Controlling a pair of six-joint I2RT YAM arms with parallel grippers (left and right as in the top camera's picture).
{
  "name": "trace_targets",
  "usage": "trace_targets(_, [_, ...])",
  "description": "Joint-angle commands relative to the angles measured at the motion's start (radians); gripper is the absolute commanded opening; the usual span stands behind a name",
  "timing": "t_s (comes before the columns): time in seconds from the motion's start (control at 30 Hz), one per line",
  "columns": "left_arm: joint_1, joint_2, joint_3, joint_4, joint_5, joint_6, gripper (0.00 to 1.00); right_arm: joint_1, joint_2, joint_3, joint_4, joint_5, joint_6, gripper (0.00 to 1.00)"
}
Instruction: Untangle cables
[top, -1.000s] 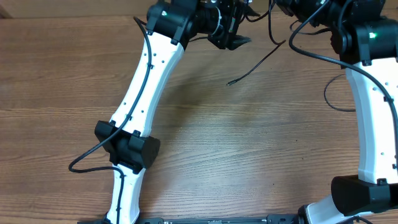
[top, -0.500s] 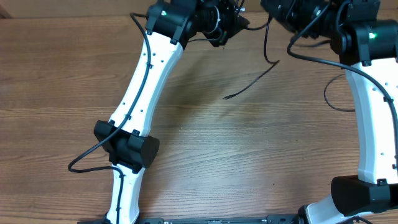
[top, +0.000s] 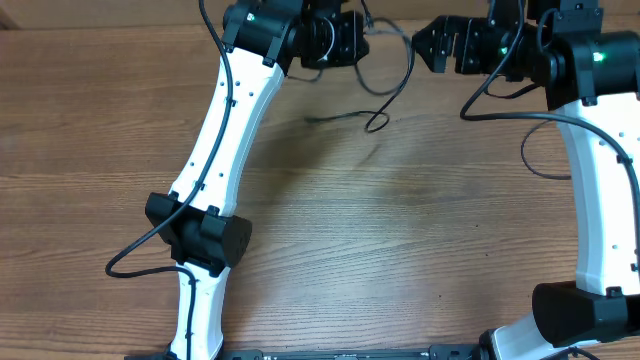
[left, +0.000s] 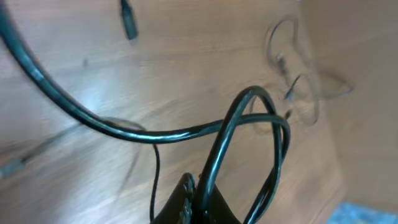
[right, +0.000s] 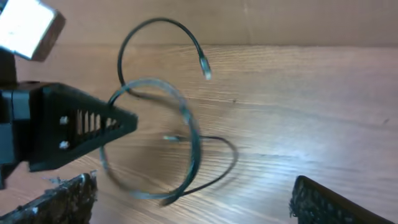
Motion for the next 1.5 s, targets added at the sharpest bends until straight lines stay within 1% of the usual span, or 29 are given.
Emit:
trace_targets(0.0, [-0.003,0.002,0.003,-0.062,0.011,0.113,0.04,0.004,0.001,-0.04,0.0,0.01,-0.247,0.94])
trace_targets(0.07, [-0.003,0.002,0.003,-0.087,0.015,0.113,0.04,0.004,0.001,-0.077,-0.003,-0.026,-0.321,0.93])
trace_targets(0.13, [-0.003,0.002,0.003,-0.092,0.015,0.113,0.04,0.004,0.001,-0.106,-0.01,-0.104,-0.42,0.9])
trace_targets(0.17, [-0.003,0.002,0.003,-0.095,0.015,0.113,0.04,0.013,0.001,-0.123,-0.028,-0.164,-0.523,0.87])
trace_targets(0.23, [-0.003,0.002,0.003,-0.108,0.015,0.113,0.04,0.033,0.001,-0.132,-0.058,-0.201,-0.642,0.86])
trace_targets(0.27, [-0.002,0.002,0.003,-0.12,0.013,0.125,0.04,0.056,0.001,-0.139,-0.077,-0.212,-0.727,0.85])
trace_targets(0.37, [-0.001,0.002,0.003,-0.164,0.015,0.17,0.04,0.105,0.001,-0.15,-0.091,-0.211,-0.845,0.84])
trace_targets(0.4, [0.0,0.002,0.003,-0.198,0.015,0.204,0.04,0.125,0.001,-0.157,-0.092,-0.211,-0.889,0.83])
trace_targets(0.47, [0.0,0.002,0.003,-0.235,0.015,0.24,0.04,0.155,0.001,-0.163,-0.092,-0.206,-0.94,0.83])
trace_targets(0.5, [0.0,0.002,0.003,-0.268,0.015,0.272,0.04,0.174,0.001,-0.163,-0.092,-0.202,-0.957,0.83])
trace_targets(0.6, [0.002,0.002,0.003,-0.303,0.045,0.32,0.04,0.199,0.001,-0.163,-0.093,-0.171,-0.973,0.83])
trace_targets(0.7, [0.005,0.002,0.003,-0.319,0.196,0.457,0.04,0.2,0.002,-0.178,-0.085,-0.154,-0.991,0.83])
trace_targets(0.77, [0.009,0.002,0.003,-0.333,0.249,0.506,0.04,0.2,0.015,-0.182,-0.072,-0.155,-0.991,0.83])
trace_targets(0.9, [0.015,0.002,0.003,-0.362,0.254,0.534,0.04,0.2,0.052,-0.182,-0.059,-0.154,-0.991,0.8])
trace_targets(0.97, [0.021,0.002,0.003,-0.376,0.254,0.544,0.04,0.2,0.068,-0.182,-0.053,-0.153,-0.991,0.77])
trace_targets(1.1, [0.04,0.002,0.003,-0.427,0.238,0.594,0.04,0.2,0.072,-0.182,-0.031,-0.135,-0.99,0.76])
trace_targets(1.27, [0.082,0.002,0.003,-0.446,0.271,0.596,0.04,0.199,0.072,-0.182,-0.027,-0.116,-0.987,0.71])
trace_targets(1.37, [0.102,0.002,0.003,-0.441,0.353,0.603,0.04,0.2,0.072,-0.182,-0.026,-0.128,-0.988,0.62])
trace_targets(1.47, [0.108,0.002,0.003,-0.439,0.368,0.602,0.04,0.2,0.072,-0.182,-0.026,-0.135,-0.987,0.58])
